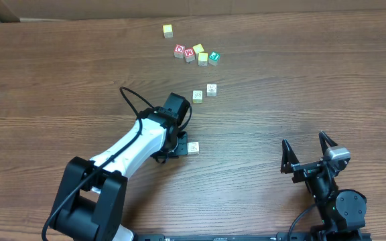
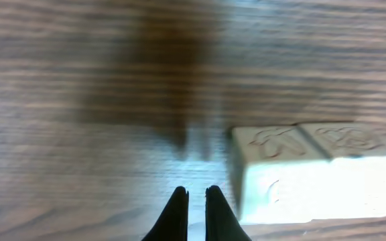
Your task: Flip 4 blocks
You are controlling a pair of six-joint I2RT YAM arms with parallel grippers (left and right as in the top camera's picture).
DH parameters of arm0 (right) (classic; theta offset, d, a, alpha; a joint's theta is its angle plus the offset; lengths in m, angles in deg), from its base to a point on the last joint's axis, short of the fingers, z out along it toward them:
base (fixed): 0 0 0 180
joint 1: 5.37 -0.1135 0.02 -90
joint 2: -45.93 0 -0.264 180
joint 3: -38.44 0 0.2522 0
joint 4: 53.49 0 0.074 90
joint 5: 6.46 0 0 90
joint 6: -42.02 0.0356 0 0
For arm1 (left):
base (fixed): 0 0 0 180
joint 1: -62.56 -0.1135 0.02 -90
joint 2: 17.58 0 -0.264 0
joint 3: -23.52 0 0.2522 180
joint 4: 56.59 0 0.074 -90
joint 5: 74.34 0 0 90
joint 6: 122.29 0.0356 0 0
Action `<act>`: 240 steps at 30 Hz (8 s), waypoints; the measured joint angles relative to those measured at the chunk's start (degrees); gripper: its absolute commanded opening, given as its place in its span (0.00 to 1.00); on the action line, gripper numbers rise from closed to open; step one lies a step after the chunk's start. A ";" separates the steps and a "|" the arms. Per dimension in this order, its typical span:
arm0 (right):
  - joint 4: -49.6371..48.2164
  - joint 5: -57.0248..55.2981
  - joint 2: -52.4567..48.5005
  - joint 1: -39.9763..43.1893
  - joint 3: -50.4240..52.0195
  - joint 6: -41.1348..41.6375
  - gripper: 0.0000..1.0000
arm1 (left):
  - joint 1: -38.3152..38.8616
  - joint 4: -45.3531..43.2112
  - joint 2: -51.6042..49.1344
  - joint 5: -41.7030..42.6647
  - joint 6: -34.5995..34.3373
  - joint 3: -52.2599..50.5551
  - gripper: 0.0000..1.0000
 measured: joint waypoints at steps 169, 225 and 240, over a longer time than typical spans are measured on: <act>73.55 -3.65 -142.57 -21.09 -131.71 19.63 0.32 | -22.95 13.29 11.98 -1.51 0.24 17.31 1.00; 73.83 -2.40 -113.50 -36.04 -97.26 35.21 0.24 | -22.95 13.29 11.98 -1.53 0.24 17.31 1.00; 61.05 -4.57 -113.52 -34.88 -88.74 36.72 0.23 | -22.95 13.29 11.98 -1.51 0.24 17.31 1.00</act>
